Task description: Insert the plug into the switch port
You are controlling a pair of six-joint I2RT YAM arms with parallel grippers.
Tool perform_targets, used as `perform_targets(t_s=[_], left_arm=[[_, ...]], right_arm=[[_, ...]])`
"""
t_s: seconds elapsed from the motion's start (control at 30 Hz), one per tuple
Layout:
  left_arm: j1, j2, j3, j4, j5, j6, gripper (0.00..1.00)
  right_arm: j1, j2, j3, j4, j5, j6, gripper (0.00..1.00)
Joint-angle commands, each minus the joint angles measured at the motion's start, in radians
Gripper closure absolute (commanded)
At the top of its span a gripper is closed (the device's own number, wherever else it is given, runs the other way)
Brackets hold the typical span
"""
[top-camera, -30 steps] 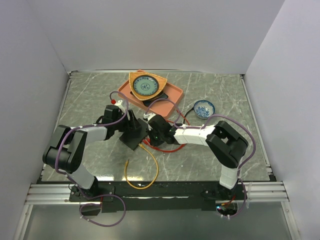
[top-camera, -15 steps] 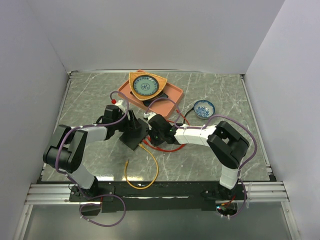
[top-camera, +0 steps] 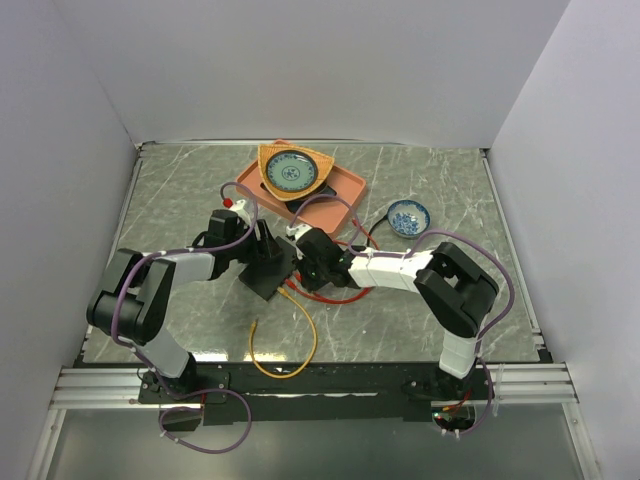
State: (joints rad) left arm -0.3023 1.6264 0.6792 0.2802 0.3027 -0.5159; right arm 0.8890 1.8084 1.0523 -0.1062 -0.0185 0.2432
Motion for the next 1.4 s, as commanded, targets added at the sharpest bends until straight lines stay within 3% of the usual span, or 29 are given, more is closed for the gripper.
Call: perform_targets(t_s=[0.0,0.43,0.97,1.37], left_arm=[[-0.009,0.033,0.002,-0.045,0.056,0.002,0.27],[-0.009,0.038,-0.001,-0.033,0.076,0.002,0.27],[-0.009,0.043,-0.003,-0.012,0.115,0.013,0.27],[-0.009,0.066,-0.006,0.027,0.161,0.020,0.27]], right_arm=[[0.005,-0.050,0.072,0.072,-0.004,-0.019,1.00],[0.022,-0.015,0.098,0.079,-0.014,-0.050,1.00],[0.025,0.028,0.008,0.194,-0.011,-0.215,1.00],[0.030,0.028,0.041,0.168,0.003,-0.331,1.00]])
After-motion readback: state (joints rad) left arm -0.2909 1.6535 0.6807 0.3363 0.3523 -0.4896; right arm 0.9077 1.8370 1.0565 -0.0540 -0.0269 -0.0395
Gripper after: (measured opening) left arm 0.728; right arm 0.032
